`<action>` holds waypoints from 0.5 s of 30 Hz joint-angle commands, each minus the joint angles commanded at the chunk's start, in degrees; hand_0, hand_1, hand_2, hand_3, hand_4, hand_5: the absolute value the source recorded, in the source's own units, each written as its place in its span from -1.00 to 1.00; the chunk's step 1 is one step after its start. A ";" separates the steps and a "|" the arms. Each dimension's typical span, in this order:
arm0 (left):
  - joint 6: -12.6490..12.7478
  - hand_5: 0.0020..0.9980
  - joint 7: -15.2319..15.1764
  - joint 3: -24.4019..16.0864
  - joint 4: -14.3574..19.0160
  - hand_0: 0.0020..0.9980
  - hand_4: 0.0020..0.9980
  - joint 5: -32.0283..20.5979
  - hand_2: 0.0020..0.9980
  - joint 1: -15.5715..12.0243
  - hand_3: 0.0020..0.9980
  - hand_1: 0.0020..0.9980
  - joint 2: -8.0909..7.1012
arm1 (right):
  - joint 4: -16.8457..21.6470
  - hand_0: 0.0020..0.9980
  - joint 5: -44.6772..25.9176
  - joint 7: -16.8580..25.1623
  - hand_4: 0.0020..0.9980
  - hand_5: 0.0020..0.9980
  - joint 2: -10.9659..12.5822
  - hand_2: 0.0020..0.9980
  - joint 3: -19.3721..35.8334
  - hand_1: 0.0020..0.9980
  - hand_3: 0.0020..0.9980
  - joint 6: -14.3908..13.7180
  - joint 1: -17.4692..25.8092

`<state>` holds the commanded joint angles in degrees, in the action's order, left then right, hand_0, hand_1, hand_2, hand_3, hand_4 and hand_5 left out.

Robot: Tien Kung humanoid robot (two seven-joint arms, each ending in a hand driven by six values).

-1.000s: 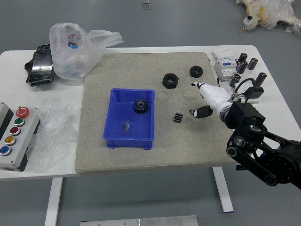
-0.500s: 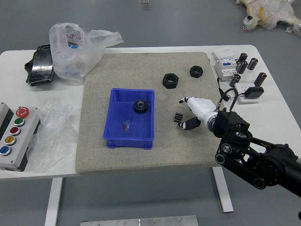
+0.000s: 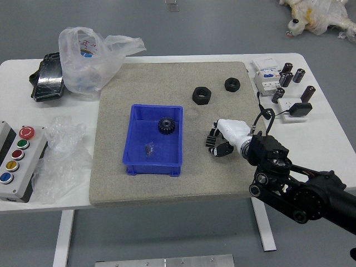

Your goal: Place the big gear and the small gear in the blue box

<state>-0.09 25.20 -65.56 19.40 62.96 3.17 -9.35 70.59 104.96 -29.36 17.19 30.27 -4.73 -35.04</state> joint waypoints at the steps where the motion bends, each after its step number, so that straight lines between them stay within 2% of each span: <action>1: 0.02 -0.11 -0.02 0.04 0.00 0.42 0.46 -0.05 0.09 0.01 0.45 0.11 0.01 | 0.01 -0.24 0.07 0.09 -0.06 -0.95 0.11 -0.47 0.01 -0.05 -0.02 -0.14 -0.08; 9: 0.15 -0.11 -0.12 0.17 0.01 0.42 0.46 -0.19 0.09 0.14 0.45 0.11 -0.04 | -0.60 -0.24 0.76 1.00 -0.13 -1.00 1.24 -0.49 -0.11 -0.05 0.00 -1.07 -1.93; 15: 0.09 -0.11 0.07 0.00 0.08 0.42 0.46 0.05 0.09 0.05 0.45 0.11 -0.03 | -0.04 -0.24 1.37 1.46 -0.14 -1.00 0.82 -0.50 -1.34 -0.05 -0.01 -1.43 -6.59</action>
<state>0.00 25.27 -65.55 19.48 63.01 3.22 -9.38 70.54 106.33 -27.89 18.02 28.94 -6.16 -41.62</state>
